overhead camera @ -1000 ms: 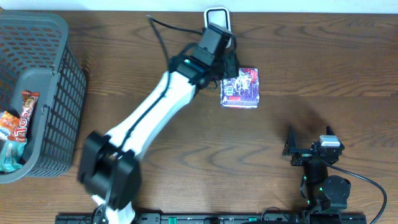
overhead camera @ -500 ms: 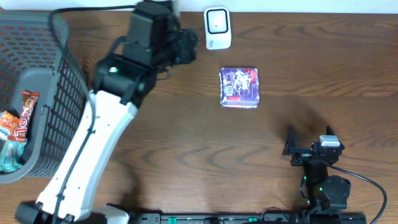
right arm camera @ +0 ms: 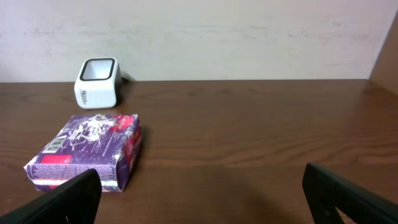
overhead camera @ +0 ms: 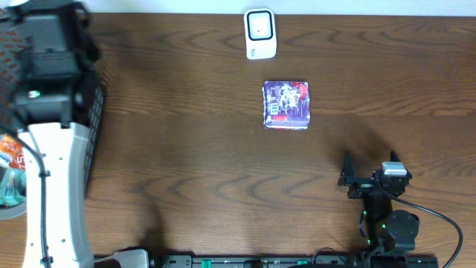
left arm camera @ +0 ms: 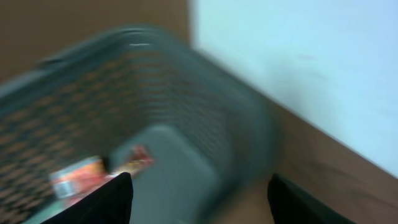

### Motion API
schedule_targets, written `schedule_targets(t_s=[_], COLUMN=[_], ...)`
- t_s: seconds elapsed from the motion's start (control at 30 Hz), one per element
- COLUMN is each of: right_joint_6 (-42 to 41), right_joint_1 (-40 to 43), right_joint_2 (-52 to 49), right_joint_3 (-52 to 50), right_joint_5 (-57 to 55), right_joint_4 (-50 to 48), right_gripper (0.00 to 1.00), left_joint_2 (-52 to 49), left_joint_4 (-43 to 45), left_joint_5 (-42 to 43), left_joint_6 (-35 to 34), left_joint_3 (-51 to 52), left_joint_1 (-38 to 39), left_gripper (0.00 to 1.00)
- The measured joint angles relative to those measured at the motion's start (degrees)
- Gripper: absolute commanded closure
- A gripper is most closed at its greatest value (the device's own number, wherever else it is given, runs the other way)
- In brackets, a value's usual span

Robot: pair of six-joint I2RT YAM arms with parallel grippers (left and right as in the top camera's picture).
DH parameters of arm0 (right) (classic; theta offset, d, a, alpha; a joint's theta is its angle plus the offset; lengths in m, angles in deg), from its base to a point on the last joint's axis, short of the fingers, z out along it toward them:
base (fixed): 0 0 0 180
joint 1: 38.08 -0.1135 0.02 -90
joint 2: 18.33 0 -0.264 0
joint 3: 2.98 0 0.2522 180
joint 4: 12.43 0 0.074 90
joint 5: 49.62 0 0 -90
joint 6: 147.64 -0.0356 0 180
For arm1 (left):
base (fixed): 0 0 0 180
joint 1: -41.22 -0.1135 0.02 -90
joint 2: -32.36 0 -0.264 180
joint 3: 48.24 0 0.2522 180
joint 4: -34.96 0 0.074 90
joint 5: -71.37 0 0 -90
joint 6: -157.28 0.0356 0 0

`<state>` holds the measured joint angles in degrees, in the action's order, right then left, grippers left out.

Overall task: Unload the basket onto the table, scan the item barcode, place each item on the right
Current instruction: 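Return the left gripper to the basket and grasp the orange TOP wafer bar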

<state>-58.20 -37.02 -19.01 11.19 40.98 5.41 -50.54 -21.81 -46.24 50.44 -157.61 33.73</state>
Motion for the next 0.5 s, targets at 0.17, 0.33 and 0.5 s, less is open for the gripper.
schedule_targets(t_s=[0.17,0.33,0.5], right_joint_6=[0.0,0.0,0.0], right_joint_1=[0.0,0.0,0.0], right_joint_2=[0.0,0.0,0.0], right_joint_3=[0.0,0.0,0.0], right_joint_5=[0.0,0.0,0.0], right_joint_4=[0.0,0.0,0.0], right_gripper=[0.01,0.01,0.01], left_joint_2=[-1.1,-2.8,-5.2], left_joint_4=[-3.8,-6.2,-6.4], left_joint_5=[-1.7,-1.9,-1.8], left_joint_6=[0.1,-0.1,0.0], left_joint_3=[0.0,1.3,4.6], left_joint_1=[-11.3,-18.6,-22.9], left_gripper=[0.31,0.3,0.28])
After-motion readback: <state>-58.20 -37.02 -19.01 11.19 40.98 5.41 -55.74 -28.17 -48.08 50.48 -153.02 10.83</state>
